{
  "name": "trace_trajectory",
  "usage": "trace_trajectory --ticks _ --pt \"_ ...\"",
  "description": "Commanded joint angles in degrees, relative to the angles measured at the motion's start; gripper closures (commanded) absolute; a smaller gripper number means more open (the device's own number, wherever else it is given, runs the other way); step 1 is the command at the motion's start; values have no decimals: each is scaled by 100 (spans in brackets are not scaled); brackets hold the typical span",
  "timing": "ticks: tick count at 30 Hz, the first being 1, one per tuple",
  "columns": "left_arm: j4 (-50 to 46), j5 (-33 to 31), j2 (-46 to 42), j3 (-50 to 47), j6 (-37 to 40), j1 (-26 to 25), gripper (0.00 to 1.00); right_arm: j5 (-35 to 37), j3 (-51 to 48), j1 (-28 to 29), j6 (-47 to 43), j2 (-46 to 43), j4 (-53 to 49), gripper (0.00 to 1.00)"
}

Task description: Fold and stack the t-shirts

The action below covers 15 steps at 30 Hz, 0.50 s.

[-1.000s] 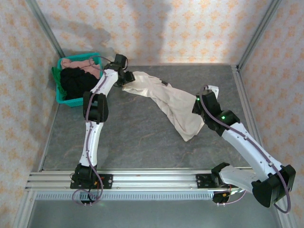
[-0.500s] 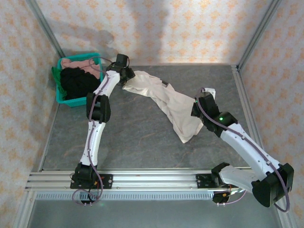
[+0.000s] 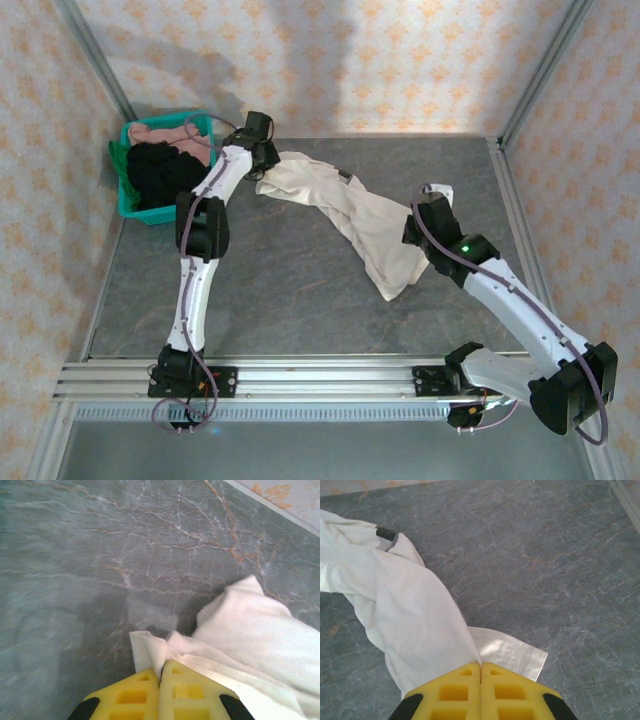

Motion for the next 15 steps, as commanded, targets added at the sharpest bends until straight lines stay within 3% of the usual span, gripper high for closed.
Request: trace_trajectory --ticks 1,7,10,13,15 --pt "-95 -664 -1450 -696 538 -126 100 -104 499 -28 -125 -393 -98 100" --pt "280 -1051 -4184 -2723 968 -197 100 -694 1123 -28 -316 -1123 -287 100" --pt "243 -1065 -5308 -3280 1170 -203 100 -875 1406 -29 -475 -1222 -224 100" --pt "323 -1168 -5819 -3538 1366 -211 100 -433 1658 -28 -710 -948 90 100" --pt "257 -1314 -5629 -3253 1435 -186 100 55 1970 -36 -912 -360 335 100"
